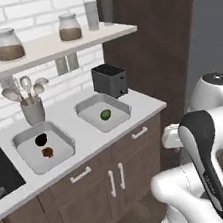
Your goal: Place one avocado and one chicken drumstick in each tupperware on the nearby counter, to pack two identical lunches.
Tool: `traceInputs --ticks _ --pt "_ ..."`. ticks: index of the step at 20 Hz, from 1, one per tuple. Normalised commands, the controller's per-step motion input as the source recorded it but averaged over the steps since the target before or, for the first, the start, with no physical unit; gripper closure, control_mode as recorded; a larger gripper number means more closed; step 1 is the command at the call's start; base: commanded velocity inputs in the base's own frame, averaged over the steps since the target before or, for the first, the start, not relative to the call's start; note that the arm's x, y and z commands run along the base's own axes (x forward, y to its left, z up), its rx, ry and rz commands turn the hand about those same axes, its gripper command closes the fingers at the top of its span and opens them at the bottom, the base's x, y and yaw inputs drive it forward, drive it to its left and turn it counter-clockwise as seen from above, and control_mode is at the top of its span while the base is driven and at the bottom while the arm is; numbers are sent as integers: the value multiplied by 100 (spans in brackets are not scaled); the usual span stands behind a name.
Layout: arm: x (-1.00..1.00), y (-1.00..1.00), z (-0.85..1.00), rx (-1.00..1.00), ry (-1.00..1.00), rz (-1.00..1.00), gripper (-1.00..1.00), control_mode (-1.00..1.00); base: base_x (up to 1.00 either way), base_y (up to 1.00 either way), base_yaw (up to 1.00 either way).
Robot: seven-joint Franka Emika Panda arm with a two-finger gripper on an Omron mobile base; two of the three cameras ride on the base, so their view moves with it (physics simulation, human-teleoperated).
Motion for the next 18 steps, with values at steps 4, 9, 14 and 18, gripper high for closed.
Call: traceInputs --ticks 4,9,14,18 --pt "0 0 0 0 0 0 -100 100 -12 -10 -91" --pt "0 0 0 0 0 0 -100 100 -3 -61 -82" --pt "0 0 0 0 0 0 -100 100 10 -100 -76" --pt "0 0 0 0 0 0 -100 100 47 -100 -62"
